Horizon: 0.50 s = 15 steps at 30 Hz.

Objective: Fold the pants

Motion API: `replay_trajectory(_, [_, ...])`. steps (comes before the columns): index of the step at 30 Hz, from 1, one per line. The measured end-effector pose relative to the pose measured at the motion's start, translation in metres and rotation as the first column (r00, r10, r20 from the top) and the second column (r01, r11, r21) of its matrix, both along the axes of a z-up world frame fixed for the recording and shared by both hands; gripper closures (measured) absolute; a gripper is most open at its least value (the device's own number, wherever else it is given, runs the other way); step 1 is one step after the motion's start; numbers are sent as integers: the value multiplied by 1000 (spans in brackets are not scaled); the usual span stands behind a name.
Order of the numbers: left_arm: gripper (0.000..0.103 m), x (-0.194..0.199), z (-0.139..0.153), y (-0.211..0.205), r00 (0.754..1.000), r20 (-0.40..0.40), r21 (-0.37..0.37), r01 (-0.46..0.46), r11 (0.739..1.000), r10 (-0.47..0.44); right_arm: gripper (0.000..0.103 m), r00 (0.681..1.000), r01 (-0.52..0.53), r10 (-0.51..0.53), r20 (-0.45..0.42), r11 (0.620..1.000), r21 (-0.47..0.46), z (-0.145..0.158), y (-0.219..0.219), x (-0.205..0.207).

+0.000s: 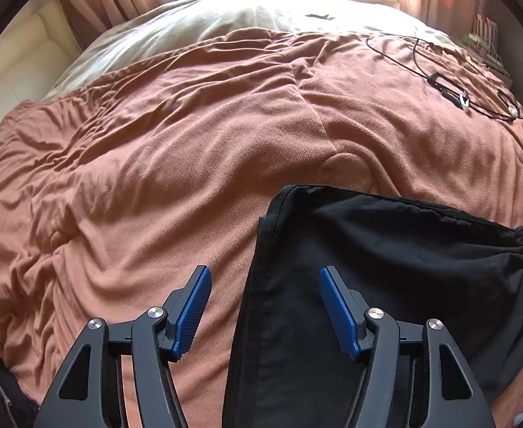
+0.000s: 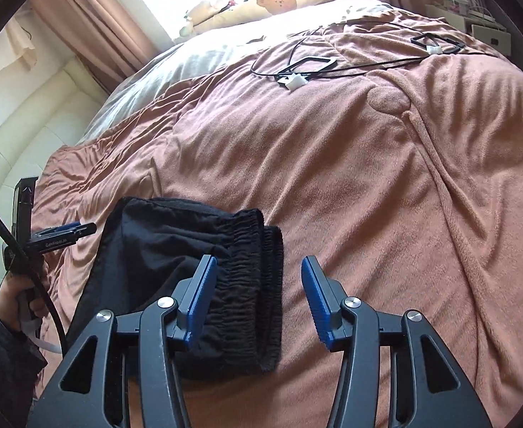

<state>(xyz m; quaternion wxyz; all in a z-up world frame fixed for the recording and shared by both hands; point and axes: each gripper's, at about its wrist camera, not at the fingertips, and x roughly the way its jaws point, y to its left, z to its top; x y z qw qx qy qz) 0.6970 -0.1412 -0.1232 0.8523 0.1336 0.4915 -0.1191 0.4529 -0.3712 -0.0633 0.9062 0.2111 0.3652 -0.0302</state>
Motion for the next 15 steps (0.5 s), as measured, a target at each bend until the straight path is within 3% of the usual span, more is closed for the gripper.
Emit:
replay_trajectory(10, [38,-60,25,42,999,-4,-59,-33,998,33,56,1000,-6,8,-19,992,123,-14,-7,-33])
replay_trajectory(12, [37,-72,28,49,999,-6,-66,-44,997,44,50,1000,-15,18,-19,989,149,-17,-6,-39])
replay_trajectory(14, [37,-84,29,55,999,-7,-68,-51,996,51,36,1000,-21,22,-3,985,172,-17,-6,-47])
replay_trajectory(15, [37,-91,30,58,999,-4,-73,-54,996,54,36,1000,-23,22,4,983,181,-17,-5,-50])
